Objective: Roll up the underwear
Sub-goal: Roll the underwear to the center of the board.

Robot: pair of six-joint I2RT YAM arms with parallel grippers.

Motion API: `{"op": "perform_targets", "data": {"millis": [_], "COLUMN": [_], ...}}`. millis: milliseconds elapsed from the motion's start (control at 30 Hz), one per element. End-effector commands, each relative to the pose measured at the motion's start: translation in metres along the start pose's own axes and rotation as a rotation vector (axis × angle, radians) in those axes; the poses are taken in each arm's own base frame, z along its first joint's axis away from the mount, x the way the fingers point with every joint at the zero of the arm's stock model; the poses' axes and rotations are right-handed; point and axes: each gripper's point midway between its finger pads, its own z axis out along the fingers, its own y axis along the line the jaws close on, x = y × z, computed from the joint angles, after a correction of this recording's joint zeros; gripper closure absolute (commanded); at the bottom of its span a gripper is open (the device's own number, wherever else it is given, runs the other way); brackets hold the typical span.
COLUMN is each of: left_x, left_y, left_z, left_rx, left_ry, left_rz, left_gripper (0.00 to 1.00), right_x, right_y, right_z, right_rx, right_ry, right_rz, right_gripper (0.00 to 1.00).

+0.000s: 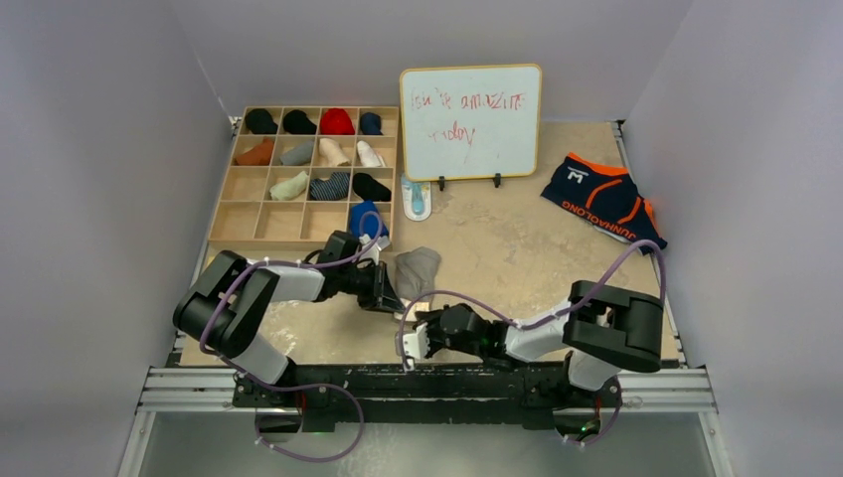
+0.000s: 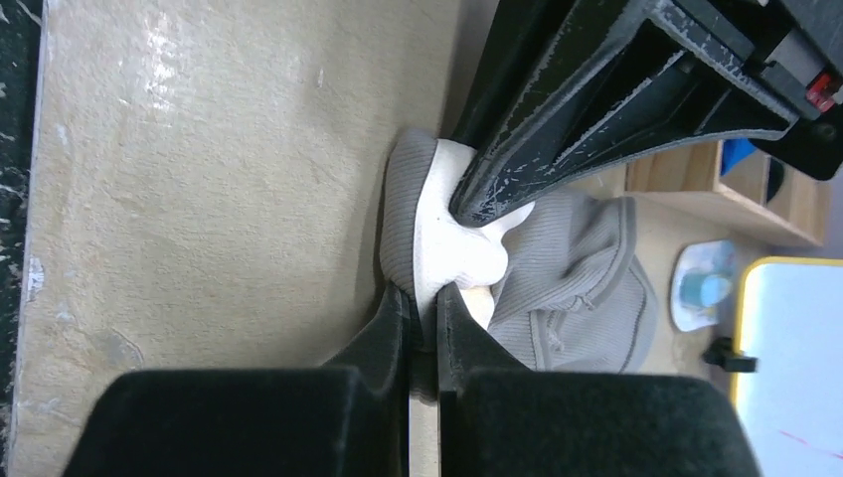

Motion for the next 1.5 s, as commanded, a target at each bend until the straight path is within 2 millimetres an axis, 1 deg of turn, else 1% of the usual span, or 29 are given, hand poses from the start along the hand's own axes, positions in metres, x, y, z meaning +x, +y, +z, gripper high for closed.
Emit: {"op": "perform_targets", "data": {"millis": [0, 133, 233, 267, 333, 433, 467, 600, 667, 767, 900, 967, 1033, 1133, 1300, 1367, 1467], "left_x": [0.004, -0.003, -0.009, -0.013, -0.017, -0.022, -0.023, -0.02, -0.02, -0.024, -0.034, -0.038, -0.042, -0.043, -0.033, -0.028, -0.021], "left_y": [0.01, 0.009, 0.006, 0.002, -0.003, -0.008, -0.008, 0.0, 0.001, -0.001, -0.001, -0.001, -0.007, -0.015, -0.02, -0.023, -0.021], "left_z": [0.0, -0.004, -0.01, -0.012, -0.016, -0.02, -0.021, -0.023, -0.024, -0.031, -0.046, -0.054, -0.061, -0.067, -0.067, -0.066, -0.062], "left_rx": [-0.053, -0.074, -0.082, -0.079, -0.069, -0.062, -0.066, -0.104, -0.11, -0.123, -0.182, -0.204, -0.197, -0.174, -0.128, -0.095, -0.073], "left_ry": [0.01, -0.041, -0.098, -0.12, -0.157, -0.192, -0.2, -0.202, -0.216, -0.266, -0.35, -0.394, -0.432, -0.455, -0.44, -0.433, -0.412], "left_rz": [0.004, 0.006, 0.013, 0.017, 0.021, 0.021, 0.022, 0.01, 0.006, 0.008, 0.024, 0.03, 0.049, 0.081, 0.115, 0.124, 0.127], "left_gripper": [0.98, 0.81, 0.57, 0.52, 0.47, 0.45, 0.45, 0.47, 0.47, 0.47, 0.44, 0.41, 0.4, 0.39, 0.39, 0.39, 0.39], "right_x": [-0.001, -0.014, -0.026, -0.03, -0.037, -0.044, -0.046, -0.046, -0.049, -0.051, -0.05, -0.047, -0.043, -0.038, -0.031, -0.025, -0.013], "right_y": [0.002, -0.003, -0.004, -0.004, -0.002, 0.0, -0.002, 0.001, 0.001, 0.0, 0.001, -0.001, 0.002, 0.002, -0.005, -0.006, -0.008], "right_z": [-0.001, -0.009, -0.014, -0.015, -0.016, -0.017, -0.017, -0.016, -0.018, -0.02, -0.019, -0.017, -0.014, -0.009, -0.008, -0.006, -0.004], "right_rx": [-0.088, -0.131, -0.177, -0.198, -0.245, -0.318, -0.333, -0.433, -0.49, -0.561, -0.643, -0.675, -0.713, -0.755, -0.782, -0.793, -0.785], "right_ry": [-0.013, -0.084, -0.14, -0.151, -0.169, -0.189, -0.197, -0.178, -0.191, -0.207, -0.21, -0.199, -0.183, -0.176, -0.166, -0.15, -0.12], "right_rz": [0.202, 0.309, 0.385, 0.413, 0.467, 0.543, 0.567, 0.67, 0.73, 0.81, 0.918, 0.99, 1.063, 1.16, 1.326, 1.399, 1.534], "right_gripper": [1.0, 1.0, 1.0, 1.0, 1.0, 1.0, 1.0, 1.0, 1.0, 1.0, 1.0, 1.0, 1.0, 1.0, 1.0, 1.0, 1.0]}}
